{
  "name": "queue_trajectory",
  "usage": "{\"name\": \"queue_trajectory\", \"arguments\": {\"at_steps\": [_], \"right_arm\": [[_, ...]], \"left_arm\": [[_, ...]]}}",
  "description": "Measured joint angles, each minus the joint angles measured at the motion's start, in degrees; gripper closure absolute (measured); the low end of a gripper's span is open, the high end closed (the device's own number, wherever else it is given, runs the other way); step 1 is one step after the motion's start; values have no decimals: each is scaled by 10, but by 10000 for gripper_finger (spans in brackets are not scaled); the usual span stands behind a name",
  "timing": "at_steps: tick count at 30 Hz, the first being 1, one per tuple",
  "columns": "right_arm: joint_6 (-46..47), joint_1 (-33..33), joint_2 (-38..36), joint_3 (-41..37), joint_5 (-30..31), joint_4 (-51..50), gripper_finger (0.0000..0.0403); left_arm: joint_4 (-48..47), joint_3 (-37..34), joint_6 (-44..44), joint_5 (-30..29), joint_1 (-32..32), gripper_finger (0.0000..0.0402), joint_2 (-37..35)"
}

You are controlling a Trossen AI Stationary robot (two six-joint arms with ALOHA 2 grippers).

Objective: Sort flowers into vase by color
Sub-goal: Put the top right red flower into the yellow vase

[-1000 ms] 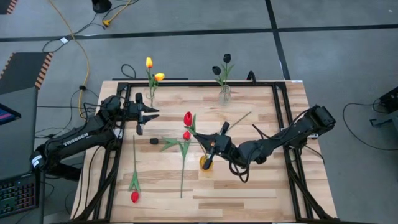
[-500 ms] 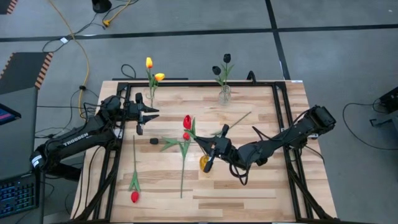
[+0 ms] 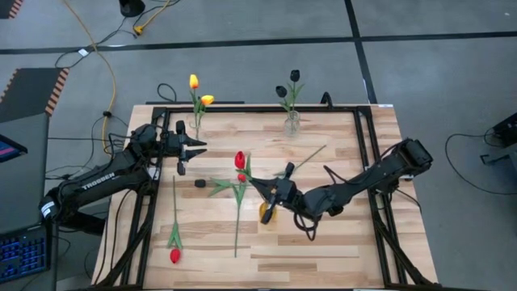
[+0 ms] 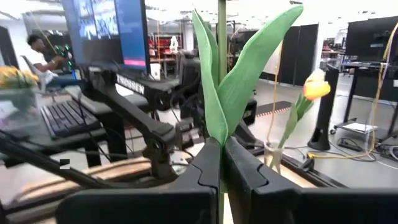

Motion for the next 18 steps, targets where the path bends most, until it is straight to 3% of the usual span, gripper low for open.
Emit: {"name": "queue_trajectory", "arguments": {"at_steps": [12,18], "right_arm": [[-4,2,19,0,1,4,367],[34,4,19,0,1,-49,367]], "left_arm": [[0,0,0,0,0,317,0],[0,0,0,0,0,317,0]]}}
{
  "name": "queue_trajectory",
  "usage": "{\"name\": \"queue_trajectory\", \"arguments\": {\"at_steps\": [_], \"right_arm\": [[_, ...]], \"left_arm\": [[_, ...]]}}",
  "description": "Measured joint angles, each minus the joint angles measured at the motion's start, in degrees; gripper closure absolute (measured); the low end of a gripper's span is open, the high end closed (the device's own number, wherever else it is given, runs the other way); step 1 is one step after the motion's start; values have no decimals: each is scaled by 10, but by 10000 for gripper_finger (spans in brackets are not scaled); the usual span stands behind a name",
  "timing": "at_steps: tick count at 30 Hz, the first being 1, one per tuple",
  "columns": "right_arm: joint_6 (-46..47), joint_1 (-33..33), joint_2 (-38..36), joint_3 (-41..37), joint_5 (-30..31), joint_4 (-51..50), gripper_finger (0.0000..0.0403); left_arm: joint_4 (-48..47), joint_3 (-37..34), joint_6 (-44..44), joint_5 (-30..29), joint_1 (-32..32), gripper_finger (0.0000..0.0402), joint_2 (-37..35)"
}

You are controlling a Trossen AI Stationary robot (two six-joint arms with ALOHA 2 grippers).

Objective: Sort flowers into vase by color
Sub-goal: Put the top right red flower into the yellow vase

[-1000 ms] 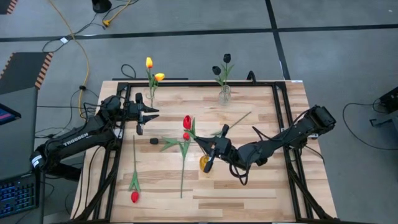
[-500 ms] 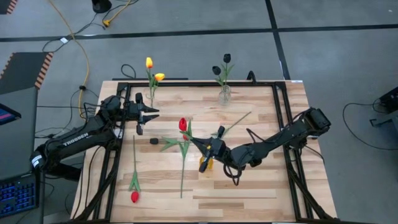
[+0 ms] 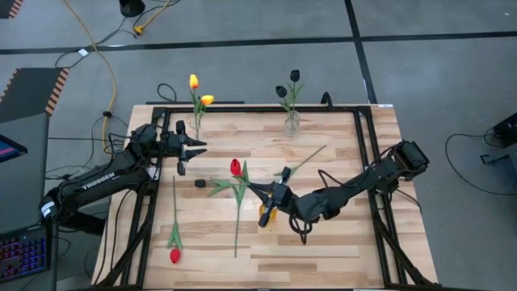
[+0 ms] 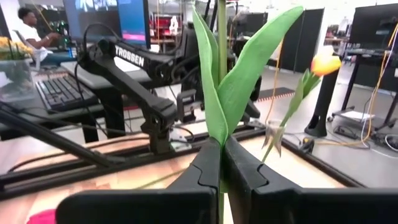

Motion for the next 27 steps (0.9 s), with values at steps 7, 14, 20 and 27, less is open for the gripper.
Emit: {"name": "queue_trajectory", "arguments": {"at_steps": [7,14,20,27], "right_arm": [[12,9,0,0,1,-23,366],[8,8,0,0,1,-34,366],[7,8,0,0,1,-36,366],[6,8,0,0,1,-36,365]], "left_arm": [[0,0,0,0,0,317,0],[0,0,0,0,0,317,0],[0,0,0,0,0,317,0],[0,0,0,0,0,317,0]]}}
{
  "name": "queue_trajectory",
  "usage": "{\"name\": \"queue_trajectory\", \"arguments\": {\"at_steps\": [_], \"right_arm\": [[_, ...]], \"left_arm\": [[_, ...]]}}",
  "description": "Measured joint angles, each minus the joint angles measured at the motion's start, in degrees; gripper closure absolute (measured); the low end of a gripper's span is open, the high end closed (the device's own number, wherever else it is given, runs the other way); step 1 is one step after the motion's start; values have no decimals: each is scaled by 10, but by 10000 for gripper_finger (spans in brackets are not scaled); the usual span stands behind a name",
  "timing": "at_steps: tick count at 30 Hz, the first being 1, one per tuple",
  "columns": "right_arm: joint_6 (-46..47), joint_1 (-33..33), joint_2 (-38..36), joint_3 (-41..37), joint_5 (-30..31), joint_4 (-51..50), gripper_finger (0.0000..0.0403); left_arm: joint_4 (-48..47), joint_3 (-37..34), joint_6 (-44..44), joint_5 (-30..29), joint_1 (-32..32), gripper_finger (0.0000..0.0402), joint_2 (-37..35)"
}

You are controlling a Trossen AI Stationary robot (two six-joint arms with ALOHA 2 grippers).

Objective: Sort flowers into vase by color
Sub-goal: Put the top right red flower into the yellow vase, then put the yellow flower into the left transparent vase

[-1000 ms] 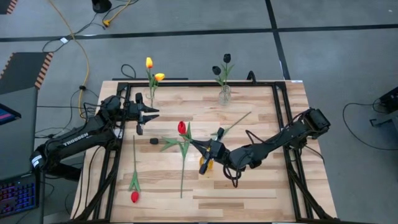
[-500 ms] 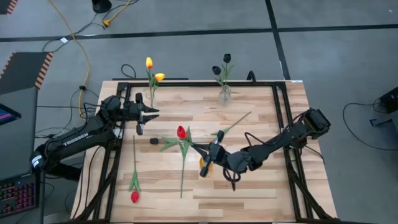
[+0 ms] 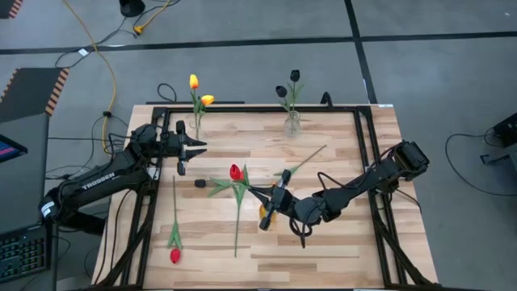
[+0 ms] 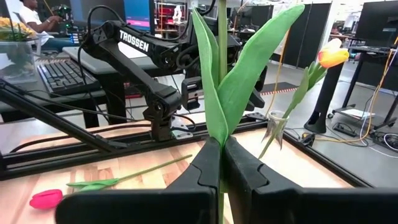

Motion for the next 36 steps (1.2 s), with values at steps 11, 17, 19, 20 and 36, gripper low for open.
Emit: {"name": "queue_trajectory", "arguments": {"at_steps": [11,17,19,20,36], "right_arm": [[0,0,0,0,0,0,307],[0,1,-1,0,0,0,271],[0,3,-1,0,0,0,262],[0,4,-1,0,0,0,258],[78,58,-130,0,0,-278,243]], "left_arm": [[0,0,0,0,0,317,0],[0,0,0,0,0,317,0],[0,0,0,0,0,317,0],[0,0,0,0,0,317,0],[0,0,0,0,0,317,0]]}}
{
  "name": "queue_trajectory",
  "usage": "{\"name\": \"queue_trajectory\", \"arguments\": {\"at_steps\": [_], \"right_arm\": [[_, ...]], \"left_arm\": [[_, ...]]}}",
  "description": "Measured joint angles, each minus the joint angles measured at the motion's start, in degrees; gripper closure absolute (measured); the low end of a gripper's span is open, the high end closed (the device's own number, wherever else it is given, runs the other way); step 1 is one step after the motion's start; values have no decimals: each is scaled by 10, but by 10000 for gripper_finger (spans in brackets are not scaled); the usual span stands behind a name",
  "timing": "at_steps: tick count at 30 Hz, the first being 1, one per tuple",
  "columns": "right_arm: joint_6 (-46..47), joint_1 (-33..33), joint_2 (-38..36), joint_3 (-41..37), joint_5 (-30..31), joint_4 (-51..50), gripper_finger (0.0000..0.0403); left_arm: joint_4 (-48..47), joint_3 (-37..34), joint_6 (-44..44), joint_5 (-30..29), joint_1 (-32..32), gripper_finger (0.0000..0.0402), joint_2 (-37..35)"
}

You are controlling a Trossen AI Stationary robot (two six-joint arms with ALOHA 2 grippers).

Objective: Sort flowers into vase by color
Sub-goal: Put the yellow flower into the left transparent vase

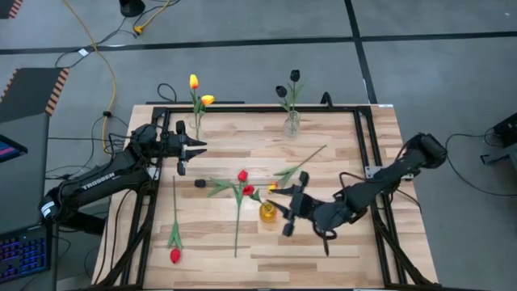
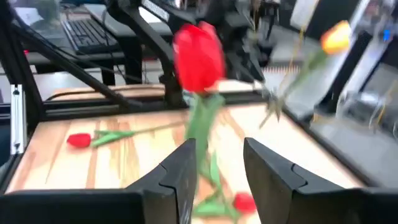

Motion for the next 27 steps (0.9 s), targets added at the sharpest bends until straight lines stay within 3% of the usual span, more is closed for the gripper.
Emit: {"name": "queue_trajectory", "arguments": {"at_steps": [7,12,15,20,27], "right_arm": [[224,-34,-72,0,-6,-314,243],[315,-95,-79,0,-67,-516,244],[300,-139,-64,0,-118,-558,248],[203,-213,-18,0,-217,-544,261],[87,-303,57,0,-310,-542,270]], "left_arm": [[0,0,0,0,0,317,0],[0,0,-18,-1,0,317,0],[0,0,-23,-1,0,317,0],[0,0,-24,-1,0,317,0],[0,0,-25,-2,0,317,0]]}}
